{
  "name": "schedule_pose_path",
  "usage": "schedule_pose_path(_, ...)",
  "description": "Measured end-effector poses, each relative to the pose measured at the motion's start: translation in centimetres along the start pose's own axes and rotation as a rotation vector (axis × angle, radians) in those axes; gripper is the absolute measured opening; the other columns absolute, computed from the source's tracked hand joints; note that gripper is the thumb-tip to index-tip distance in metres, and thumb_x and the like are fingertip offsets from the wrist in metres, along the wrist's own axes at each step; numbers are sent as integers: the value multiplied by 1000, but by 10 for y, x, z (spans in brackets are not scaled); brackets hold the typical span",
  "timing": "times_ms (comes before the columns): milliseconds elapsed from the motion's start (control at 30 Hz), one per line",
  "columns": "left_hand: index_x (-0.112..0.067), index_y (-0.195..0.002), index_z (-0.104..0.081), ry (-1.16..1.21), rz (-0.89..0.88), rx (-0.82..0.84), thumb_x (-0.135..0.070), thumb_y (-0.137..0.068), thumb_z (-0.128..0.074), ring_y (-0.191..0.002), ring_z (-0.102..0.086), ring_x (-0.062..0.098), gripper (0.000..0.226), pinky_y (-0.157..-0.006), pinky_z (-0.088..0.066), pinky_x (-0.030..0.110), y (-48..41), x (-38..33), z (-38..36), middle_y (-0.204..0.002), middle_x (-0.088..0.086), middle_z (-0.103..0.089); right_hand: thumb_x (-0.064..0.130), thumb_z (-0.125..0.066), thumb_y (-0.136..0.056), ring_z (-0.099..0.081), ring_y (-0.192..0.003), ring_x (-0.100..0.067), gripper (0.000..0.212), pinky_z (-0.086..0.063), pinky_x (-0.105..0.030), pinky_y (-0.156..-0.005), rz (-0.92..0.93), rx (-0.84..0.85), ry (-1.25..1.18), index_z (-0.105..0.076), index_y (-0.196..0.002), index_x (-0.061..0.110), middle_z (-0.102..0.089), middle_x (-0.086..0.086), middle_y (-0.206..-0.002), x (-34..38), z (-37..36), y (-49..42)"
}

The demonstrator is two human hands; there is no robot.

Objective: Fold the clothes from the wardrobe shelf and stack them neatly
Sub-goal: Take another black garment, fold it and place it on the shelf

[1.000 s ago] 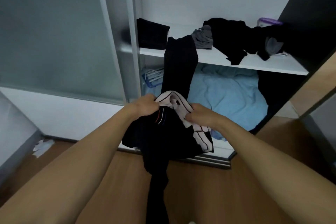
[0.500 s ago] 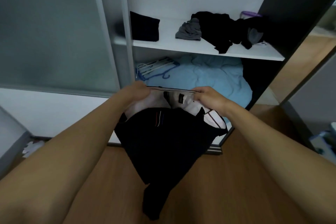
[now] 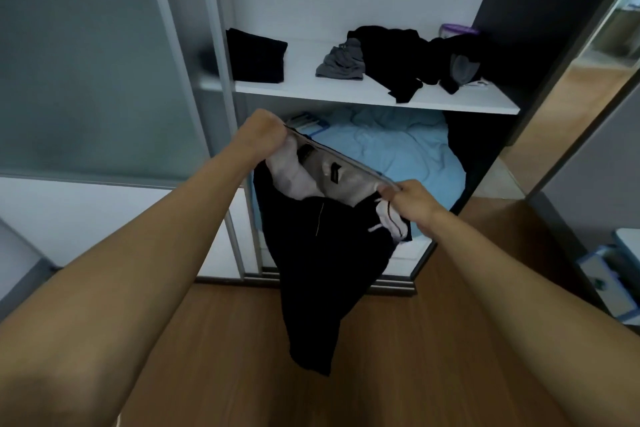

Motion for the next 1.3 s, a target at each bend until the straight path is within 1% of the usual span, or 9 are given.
schedule_pose_path(133, 1, -84, -71, -271, -2, 45, -7, -87, -51, -83, -63, 32, 22, -75, -51, 38, 11, 30, -9, -87, 19, -68, 19, -60, -96, -57, -61, -13, 25, -42, -13, -47, -78, -83, -190, -63, -75, 6, -63, -5, -70, 3, 29, -7)
schedule_pose_path(300, -6, -81, -66, -464, 194, 136, -22, -82, -63, -75, -66, 30, 16, -74, -55, 34, 33, 72, -21, -83, 12, -69, 13, -64, -91, -57, -66, -17, 8, -49, -31, -67, -183, -86, -323, -62, -97, 9, -61, -2, -77, -17, 53, -12)
schedule_pose_path(400, -3, -84, -67, -355, 335, 139, -19, -88, -62, -57, -72, 23, 17, -74, -61, 36, 41, 92, -31, -70, 10, -72, 10, -64, -89, -54, -62, -13, 10, -49, -24, -54, -259, -122, -303, -58, -98, 11, -57, 0, -75, -31, 66, -11)
schedule_pose_path(533, 6, -91, -69, -203, 398, 152, -12, -89, -64, -80, -73, 33, 18, -83, -60, 48, 38, 102, -42, -86, 20, -74, 9, -57, -92, -55, -65, -20, 4, -48, -23, -44, -371, -224, -346, -59, -93, 5, -57, -9, -78, -50, 78, -5)
schedule_pose_path(667, 4, -97, -63, -54, 427, 163, -16, -92, -63, -91, -66, 36, 21, -72, -60, 41, 40, 87, -54, -99, 20, -65, 12, -56, -94, -55, -72, -20, 14, -46, -28, -47, -438, -283, -445, -50, -82, 12, -57, -8, -84, -63, 81, 1)
schedule_pose_path(933, -3, -110, -56, 168, 458, 542, -26, -100, -55, -87, -65, 23, 25, -63, -59, 34, 63, 50, -109, -102, 12, -63, 16, -50, -100, -56, -74, -17, 12, -48, -25, -44, -447, -182, -490, -57, -90, 12, -59, -6, -87, -57, 59, 10)
schedule_pose_path(1067, -12, -126, -59, 273, 325, 579, -32, -102, -52, -104, -67, 26, 33, -79, -58, 37, 60, 40, -130, -117, 8, -68, 21, -50, -102, -58, -83, -16, 11, -49, -25, -45, -424, -64, -423, -56, -93, 20, -55, 0, -89, -52, 46, 18)
schedule_pose_path(1233, -20, -101, -66, 582, 321, 465, -37, -105, -43, -73, -73, 14, 29, -66, -57, 30, 53, 27, -143, -79, -1, -77, 24, -50, -102, -60, -70, -20, 14, -53, -26, -43, -423, -109, -570, -59, -99, 13, -58, -4, -91, -47, 40, 19)
schedule_pose_path(1300, -25, -100, -66, 607, 271, 460, -38, -105, -44, -78, -72, 16, 26, -69, -57, 32, 52, 17, -148, -81, -2, -77, 23, -51, -102, -64, -63, -23, 19, -54, -27, -43, -427, -86, -587, -61, -106, 8, -63, -7, -92, -44, 35, 20)
Point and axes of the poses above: each hand's wrist, its own y-axis away from the middle knuckle, its own z-axis out of the back of the hand, x = y × z, the point moved 3 cm from there along -y, towards the middle knuckle
